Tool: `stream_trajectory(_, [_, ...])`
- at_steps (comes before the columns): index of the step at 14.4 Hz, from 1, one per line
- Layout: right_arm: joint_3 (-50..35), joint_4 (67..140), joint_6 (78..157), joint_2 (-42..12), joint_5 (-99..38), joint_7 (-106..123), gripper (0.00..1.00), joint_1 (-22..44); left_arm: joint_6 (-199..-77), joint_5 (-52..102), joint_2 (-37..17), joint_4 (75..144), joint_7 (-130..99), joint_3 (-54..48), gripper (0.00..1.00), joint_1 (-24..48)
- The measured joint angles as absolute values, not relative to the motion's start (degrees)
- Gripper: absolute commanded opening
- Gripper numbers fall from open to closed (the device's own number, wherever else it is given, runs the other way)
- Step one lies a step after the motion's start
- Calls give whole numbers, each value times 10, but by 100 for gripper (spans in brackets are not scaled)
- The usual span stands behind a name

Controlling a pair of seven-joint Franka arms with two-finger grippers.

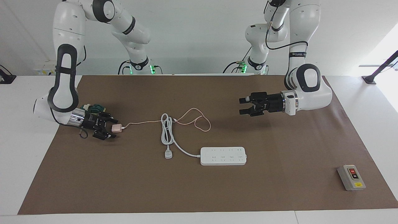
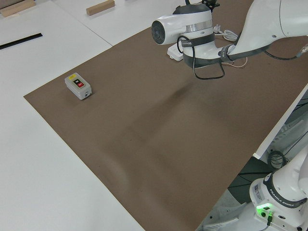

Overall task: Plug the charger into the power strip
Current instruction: 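Reach the left gripper toward the power strip while the right gripper reaches the charger, then close the right gripper on the pink charger, then lift the pink charger with the right gripper toward the left gripper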

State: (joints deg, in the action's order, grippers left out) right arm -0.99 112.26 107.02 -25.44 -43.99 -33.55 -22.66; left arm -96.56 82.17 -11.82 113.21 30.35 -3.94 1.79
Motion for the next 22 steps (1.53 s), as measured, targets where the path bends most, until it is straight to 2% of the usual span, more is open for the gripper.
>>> stream_trajectory(1, [-10,1124,1075,-254,-441,-335,98,-227,-956,843,-116,1141,317,-39,100,17])
stream_trajectory(2, [-10,1125,1079,-254,-443,-335,85,-227,-946,862,-117,1147,327,-38,100,17])
stream_trajectory(4, [-9,1129,1080,-253,-449,-329,51,-227,-937,885,-122,1155,338,-37,100,16])
stream_trajectory(5, [-8,1133,1080,-251,-451,-321,20,-228,-936,887,-126,1157,340,-37,100,16])
stream_trajectory(6, [-8,1138,1080,-250,-453,-314,0,-229,-936,888,-130,1159,341,-38,100,17])
stream_trajectory(16, [-9,1139,1095,-247,-467,-295,0,-219,-940,917,-158,1170,398,-41,100,24])
stream_trajectory(19, [-12,1117,1089,-242,-467,-331,0,-190,-940,918,-164,1170,404,-41,100,26])
stream_trajectory(22, [-13,1099,1077,-212,-467,-377,0,-151,-940,919,-166,1170,405,-42,100,30])
